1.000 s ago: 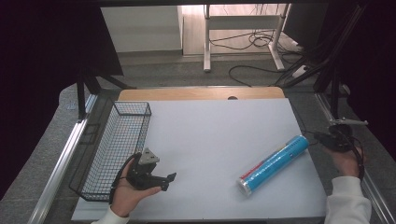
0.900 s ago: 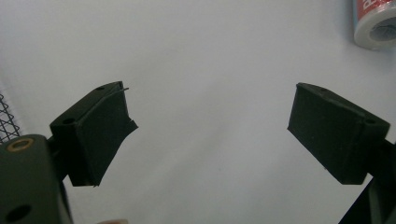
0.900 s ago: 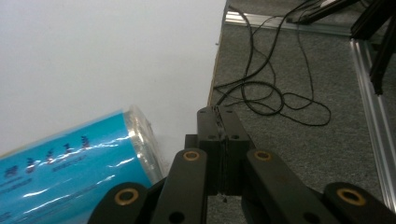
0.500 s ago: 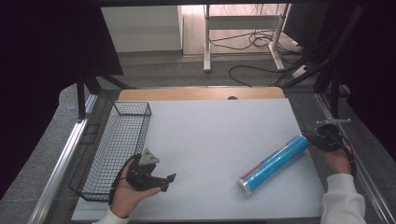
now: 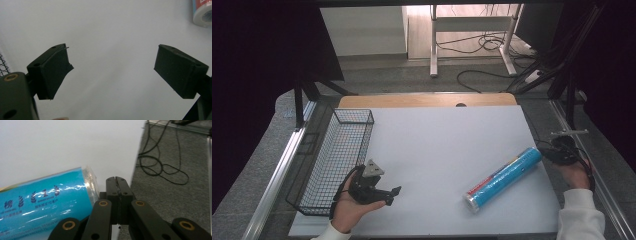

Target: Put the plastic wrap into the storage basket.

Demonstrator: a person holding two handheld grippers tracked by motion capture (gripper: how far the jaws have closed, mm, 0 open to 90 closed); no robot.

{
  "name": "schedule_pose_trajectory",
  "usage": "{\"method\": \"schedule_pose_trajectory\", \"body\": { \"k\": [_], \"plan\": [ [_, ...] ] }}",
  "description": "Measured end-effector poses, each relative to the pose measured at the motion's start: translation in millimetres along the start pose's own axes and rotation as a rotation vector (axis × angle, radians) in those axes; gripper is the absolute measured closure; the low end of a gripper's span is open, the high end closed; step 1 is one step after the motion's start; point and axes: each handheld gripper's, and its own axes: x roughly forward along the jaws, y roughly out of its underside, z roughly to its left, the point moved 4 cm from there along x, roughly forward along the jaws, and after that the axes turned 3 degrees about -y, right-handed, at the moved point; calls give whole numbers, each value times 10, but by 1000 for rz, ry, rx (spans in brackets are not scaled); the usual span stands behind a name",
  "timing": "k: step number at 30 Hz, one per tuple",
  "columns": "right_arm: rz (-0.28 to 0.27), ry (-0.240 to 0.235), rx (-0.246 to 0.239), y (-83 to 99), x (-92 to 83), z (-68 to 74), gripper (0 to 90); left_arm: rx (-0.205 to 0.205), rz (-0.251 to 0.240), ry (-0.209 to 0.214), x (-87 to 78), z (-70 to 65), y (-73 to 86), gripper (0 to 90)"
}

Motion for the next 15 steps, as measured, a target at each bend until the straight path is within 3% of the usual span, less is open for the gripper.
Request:
{"method": "schedule_pose_trajectory", "body": {
  "k": [5, 15],
  "plan": [
    [30, -27, -50, -24, -9, 239, 897, 3, 0, 3, -7, 2, 5, 126],
    [61, -45, -78, 14, -45, 544, 896, 15, 1, 3, -8, 1, 7, 126]
  ]
}}
